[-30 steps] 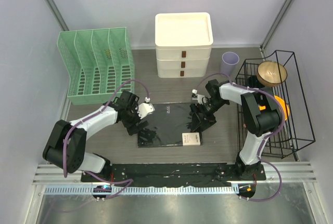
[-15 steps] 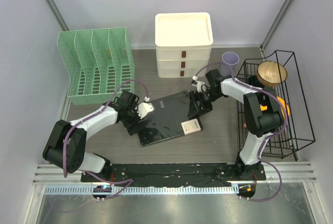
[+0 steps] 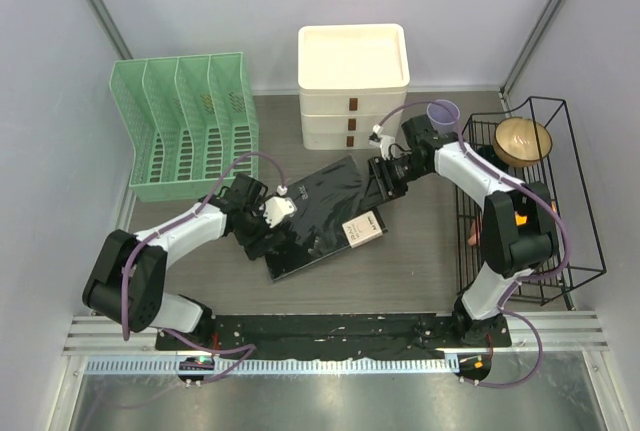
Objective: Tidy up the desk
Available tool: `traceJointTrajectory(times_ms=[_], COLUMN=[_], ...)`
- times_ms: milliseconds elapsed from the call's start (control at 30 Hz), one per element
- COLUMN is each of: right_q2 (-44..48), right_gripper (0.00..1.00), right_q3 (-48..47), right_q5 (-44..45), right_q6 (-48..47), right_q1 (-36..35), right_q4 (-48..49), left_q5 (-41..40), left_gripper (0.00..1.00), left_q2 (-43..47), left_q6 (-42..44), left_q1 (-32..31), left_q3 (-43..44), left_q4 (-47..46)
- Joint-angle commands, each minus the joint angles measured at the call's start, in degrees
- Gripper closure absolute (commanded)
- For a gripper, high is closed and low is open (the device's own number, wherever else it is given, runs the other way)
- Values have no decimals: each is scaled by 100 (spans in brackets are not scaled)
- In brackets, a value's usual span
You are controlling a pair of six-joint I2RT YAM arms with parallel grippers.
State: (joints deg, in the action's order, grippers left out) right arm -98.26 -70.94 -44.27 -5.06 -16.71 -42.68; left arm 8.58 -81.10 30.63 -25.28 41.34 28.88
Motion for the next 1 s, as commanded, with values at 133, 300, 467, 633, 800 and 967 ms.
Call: traceJointTrajectory(times_ms=[133,300,467,633,800,967], right_q2=[404,544,685,869,958,800], right_gripper=[55,57,59,60,60,81], right_q3=[-596,-843,-1071,-1194,-1186,-1440], right_q5=[-1602,-1717,-1524,-796,198,858], right_q6=[-293,-311,-355,-233,-74,-56], right_q1=[-105,-148,-341,-841,-1246,-1475], right_q4=[-390,-461,-663,-707,-593,-689], left_q5=[-155,-128,-67,-14,-5,-5], left_gripper=[12,12,12,11,11,12], left_q2=[-11,94,112,94,103,164], left_q6=[-40,-101,-180,-216,-233,-242], left_q1=[-65,-56,-56,-56,-65,-56], left_q3=[-109,-83,-13,76,120,93], left_q4=[-700,-770,-805,-805,-814,-858])
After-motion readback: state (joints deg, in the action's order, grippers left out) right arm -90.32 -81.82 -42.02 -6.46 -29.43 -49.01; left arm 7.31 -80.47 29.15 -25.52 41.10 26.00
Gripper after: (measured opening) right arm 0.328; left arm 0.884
